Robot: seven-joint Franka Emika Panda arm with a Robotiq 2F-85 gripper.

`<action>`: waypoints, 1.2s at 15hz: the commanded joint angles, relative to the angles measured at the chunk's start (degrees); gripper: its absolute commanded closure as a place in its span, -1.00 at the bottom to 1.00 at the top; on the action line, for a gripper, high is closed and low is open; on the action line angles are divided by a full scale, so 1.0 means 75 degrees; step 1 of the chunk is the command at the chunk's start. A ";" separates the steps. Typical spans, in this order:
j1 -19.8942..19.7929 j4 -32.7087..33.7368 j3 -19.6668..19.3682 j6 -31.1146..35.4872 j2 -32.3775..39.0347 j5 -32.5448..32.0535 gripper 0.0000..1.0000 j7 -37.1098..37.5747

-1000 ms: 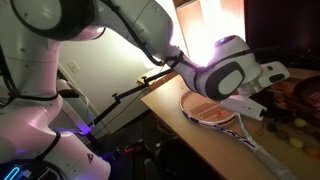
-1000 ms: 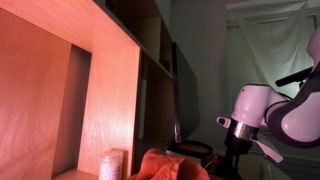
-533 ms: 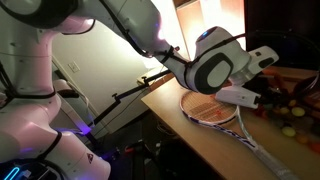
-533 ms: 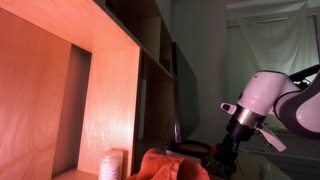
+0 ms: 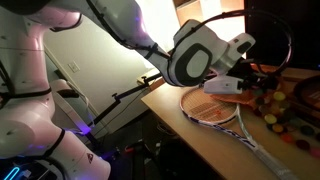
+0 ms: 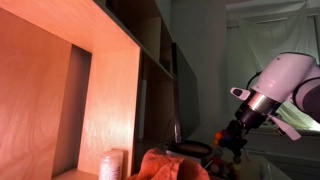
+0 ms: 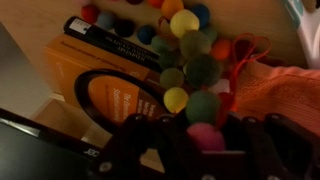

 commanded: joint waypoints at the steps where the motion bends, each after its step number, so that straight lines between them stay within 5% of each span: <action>1: 0.1131 -0.0565 -0.0857 0.0034 -0.0428 -0.0024 0.87 0.0063; 4: 0.1427 -0.0603 -0.0805 -0.0199 -0.0431 -0.0056 0.88 -0.0027; 11: -0.0074 -0.0485 0.1477 -0.1187 -0.0344 -0.0278 0.89 -0.0300; 18: 0.0480 0.0159 0.1472 -0.2843 0.0313 -0.1229 0.89 0.0363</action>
